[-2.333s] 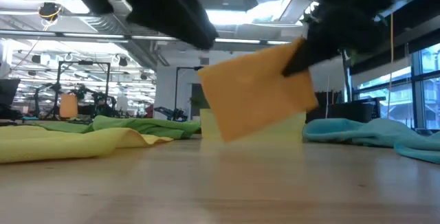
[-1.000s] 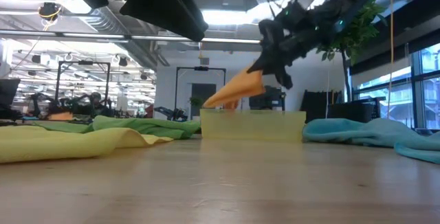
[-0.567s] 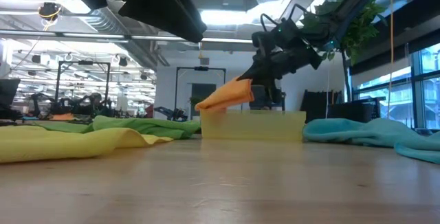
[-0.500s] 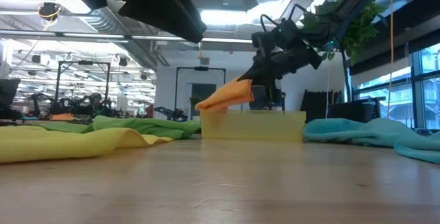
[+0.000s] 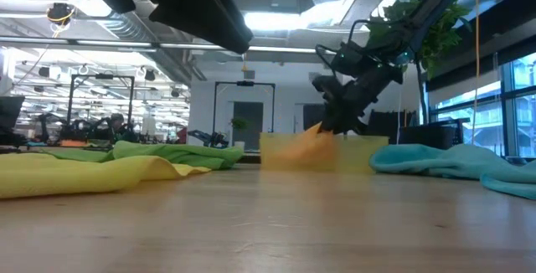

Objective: Fold microfiber towels
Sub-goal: Put the folded orange microfiber cloth into the yellow bin

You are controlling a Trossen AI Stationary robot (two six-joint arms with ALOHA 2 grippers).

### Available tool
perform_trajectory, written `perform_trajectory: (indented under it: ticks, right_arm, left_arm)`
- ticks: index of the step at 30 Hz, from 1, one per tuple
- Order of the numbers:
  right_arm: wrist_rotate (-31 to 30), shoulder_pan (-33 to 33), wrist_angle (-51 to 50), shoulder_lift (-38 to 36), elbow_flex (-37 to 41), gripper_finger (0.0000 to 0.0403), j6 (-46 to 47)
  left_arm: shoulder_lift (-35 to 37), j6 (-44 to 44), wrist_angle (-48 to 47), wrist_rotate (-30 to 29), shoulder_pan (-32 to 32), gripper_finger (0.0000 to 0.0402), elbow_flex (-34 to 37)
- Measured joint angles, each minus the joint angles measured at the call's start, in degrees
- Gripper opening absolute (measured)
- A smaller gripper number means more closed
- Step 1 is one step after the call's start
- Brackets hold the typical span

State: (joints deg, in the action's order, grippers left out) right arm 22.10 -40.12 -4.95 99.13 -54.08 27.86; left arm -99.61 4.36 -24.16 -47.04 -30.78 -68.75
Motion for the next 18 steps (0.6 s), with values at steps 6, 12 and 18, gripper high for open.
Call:
perform_trajectory:
  ticks: [6, 12, 18]
  right_arm:
    - [-2.95, 0.04, -0.45, 0.00, -0.52, 0.0040, -4.35]
    - [-3.05, 0.62, -4.95, 0.00, -4.00, 0.0077, -8.24]
    - [-7.83, 1.96, -14.11, 0.00, -8.83, 0.0150, -10.15]
  left_arm:
    - [0.00, 0.16, 0.05, 0.75, 0.54, 0.0222, 0.00]
    - [0.00, 0.20, 0.22, 1.52, 0.52, 0.0222, 0.00]
    - [0.00, 0.33, 0.22, 1.53, 0.52, 0.0222, 0.00]
